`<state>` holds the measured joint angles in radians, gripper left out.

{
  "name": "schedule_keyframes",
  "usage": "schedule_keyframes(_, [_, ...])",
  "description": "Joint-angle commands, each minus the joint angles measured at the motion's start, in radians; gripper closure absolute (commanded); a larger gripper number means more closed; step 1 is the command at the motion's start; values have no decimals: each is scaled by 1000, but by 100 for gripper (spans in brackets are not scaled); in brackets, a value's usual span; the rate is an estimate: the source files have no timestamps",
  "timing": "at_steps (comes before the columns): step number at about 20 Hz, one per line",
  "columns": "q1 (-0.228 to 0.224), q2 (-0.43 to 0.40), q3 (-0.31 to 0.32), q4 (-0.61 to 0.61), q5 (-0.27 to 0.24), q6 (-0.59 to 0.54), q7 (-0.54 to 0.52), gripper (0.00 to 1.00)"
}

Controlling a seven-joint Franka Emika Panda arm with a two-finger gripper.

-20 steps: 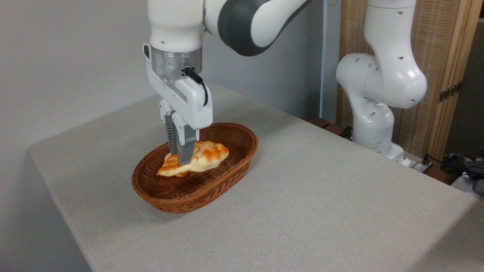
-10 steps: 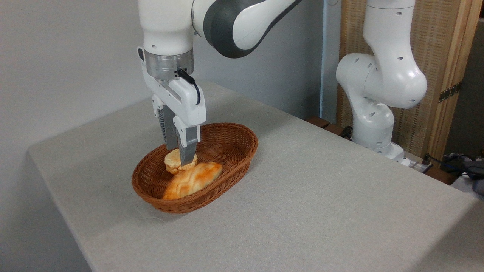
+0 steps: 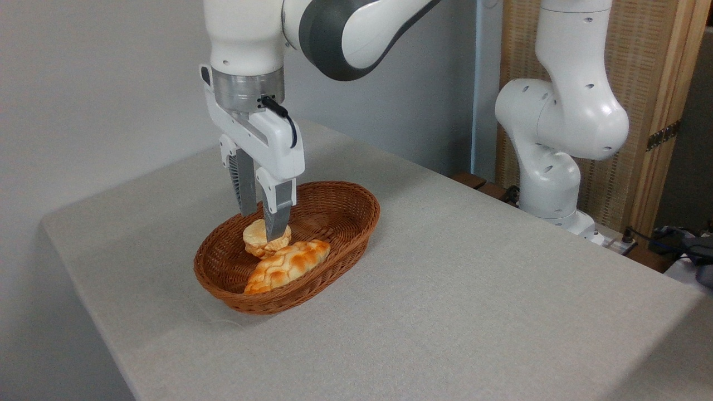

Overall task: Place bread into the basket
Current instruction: 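Open the gripper wider and raise it away from the basket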

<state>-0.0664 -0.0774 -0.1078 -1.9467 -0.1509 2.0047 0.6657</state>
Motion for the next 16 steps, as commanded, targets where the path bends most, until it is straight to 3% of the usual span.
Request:
schedule_keyframes(1, [13, -35, 5, 8, 1, -21, -31, 0])
schedule_keyframes(6, [42, -53, 7, 8, 54, -38, -32, 0])
schedule_keyframes(16, [66, -99, 36, 18, 60, -81, -28, 0])
